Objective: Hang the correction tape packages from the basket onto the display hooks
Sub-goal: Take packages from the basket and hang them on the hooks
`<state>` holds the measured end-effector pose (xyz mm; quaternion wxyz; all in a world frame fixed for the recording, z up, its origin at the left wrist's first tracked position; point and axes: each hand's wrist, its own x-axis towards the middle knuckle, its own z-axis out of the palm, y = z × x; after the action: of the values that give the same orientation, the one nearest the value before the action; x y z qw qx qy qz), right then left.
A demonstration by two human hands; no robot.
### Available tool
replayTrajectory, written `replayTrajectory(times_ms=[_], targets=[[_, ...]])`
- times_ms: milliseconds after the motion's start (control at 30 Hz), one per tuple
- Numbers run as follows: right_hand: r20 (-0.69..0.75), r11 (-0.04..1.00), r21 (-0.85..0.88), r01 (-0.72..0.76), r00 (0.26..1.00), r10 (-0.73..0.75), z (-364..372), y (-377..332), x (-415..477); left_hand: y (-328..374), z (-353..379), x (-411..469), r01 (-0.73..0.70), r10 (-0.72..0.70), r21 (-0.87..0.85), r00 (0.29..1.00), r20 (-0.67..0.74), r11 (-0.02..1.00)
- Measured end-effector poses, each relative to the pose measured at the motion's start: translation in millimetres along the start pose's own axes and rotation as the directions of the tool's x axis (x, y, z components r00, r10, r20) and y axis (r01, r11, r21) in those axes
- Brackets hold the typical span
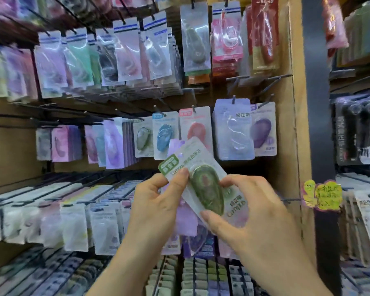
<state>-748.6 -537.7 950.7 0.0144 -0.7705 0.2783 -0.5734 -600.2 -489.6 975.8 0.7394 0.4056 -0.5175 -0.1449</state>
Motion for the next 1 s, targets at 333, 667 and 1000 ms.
replayTrajectory(times_ms=[333,667,1000], targets=[[-0.081,0.915,-0.338,0.218,0.962,-0.259,93,-55,32,-1,-96,38,0.121,-0.115,0.087,0.990,-0.077,0.989],[-0.343,0.983,-0.179,0.048,0.933,-0.108,173,-113,109,-15,-209,100,-0.109,0.070,0.270,0.986,0.151,0.957],[-0.470,0.949,-0.284,-0.139,0.883,-0.011,204,-132,117,-15,-256,126,-0.237,0.173,0.283,0.957,0.235,0.929]])
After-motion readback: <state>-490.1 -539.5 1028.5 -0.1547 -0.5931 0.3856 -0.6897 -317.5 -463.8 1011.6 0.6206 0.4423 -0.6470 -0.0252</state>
